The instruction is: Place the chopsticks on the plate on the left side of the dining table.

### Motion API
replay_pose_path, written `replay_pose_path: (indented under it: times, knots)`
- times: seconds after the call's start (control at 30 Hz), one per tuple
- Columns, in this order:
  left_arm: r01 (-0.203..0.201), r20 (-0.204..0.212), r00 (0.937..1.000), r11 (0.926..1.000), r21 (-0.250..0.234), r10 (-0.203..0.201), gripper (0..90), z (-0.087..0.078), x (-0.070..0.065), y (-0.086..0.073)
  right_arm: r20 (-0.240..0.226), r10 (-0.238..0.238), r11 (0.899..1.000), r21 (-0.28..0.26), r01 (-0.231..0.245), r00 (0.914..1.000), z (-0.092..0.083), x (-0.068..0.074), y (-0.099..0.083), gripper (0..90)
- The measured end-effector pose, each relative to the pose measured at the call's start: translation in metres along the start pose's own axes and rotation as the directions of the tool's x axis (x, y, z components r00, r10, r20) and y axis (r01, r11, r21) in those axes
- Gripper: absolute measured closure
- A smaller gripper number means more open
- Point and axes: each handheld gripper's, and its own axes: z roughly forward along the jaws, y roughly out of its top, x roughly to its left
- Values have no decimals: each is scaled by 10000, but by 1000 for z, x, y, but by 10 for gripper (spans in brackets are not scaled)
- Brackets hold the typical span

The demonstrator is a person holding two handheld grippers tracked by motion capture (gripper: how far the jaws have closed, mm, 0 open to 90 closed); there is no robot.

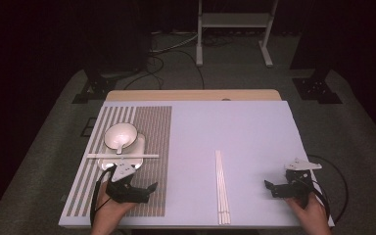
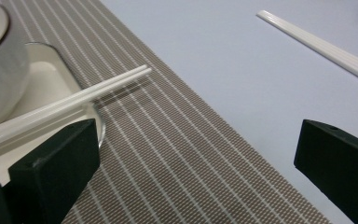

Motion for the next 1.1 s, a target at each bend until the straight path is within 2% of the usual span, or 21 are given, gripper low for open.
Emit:
replay_pose_path:
  times: [0.23, 0.53, 0.87, 1.1]
  knots:
    - [-243, 388, 9989, 9997, -40, 245, 0, 9, -13, 4, 1, -1, 10000, 1, 1, 10000, 0, 0, 0, 0]
    - [-655, 813, 9946, 9978, 26, 651, 0, 25, -30, 7, 2, -2, 10000, -3, 2, 10000, 0, 0, 0, 0]
    - [-1155, 1020, 9888, 9917, 562, 1094, 0, 43, -39, 3, 3, 1, 10000, -2, -1, 10000, 0, 0, 0, 0]
    - [-1469, 1180, 9838, 9842, 990, 1349, 0, 52, -43, 1, 5, 4, 10000, -6, -4, 10000, 0, 0, 0, 0]
